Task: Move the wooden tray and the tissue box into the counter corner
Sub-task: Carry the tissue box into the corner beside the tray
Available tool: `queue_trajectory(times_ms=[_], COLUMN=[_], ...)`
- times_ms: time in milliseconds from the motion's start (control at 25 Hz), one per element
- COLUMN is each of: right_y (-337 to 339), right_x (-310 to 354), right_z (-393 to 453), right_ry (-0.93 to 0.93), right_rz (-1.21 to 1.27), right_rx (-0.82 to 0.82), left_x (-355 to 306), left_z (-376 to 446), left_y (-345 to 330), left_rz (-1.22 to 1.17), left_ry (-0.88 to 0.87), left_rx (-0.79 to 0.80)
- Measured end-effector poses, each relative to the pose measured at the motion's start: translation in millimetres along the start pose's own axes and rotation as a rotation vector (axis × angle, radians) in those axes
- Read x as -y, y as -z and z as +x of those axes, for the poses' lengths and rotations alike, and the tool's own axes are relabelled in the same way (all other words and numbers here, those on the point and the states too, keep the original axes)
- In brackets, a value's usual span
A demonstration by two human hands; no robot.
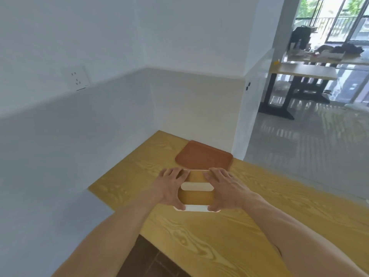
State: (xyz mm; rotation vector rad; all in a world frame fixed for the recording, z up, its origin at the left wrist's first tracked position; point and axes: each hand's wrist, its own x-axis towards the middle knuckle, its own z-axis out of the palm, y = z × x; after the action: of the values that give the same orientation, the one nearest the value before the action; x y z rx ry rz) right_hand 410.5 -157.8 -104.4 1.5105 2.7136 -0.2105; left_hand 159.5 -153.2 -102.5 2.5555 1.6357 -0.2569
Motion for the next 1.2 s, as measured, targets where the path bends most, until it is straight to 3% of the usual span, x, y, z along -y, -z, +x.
queue_trajectory(times_ms=[280,520,800,1200], right_y=[-4,-12,-33,-46], right_x=[132,199,221,181], right_z=[74,125,196,302], right_ry=[0.156,0.248,0.258,0.154], right_rz=[-0.045,-0.046,-0.026,0.042], right_rx=[0.008,0.006,-0.011,0.028], left_x=[119,184,247,322], left_z=[-104,-153,-141,-31], left_y=[-22,-35,-40,-32], left_rz=[-0.04,-0.074,-0.052,-0.048], left_ry=[0.124,0.187,0.208,0.141], left_rx=[-0.024,-0.061,-0.048,0.05])
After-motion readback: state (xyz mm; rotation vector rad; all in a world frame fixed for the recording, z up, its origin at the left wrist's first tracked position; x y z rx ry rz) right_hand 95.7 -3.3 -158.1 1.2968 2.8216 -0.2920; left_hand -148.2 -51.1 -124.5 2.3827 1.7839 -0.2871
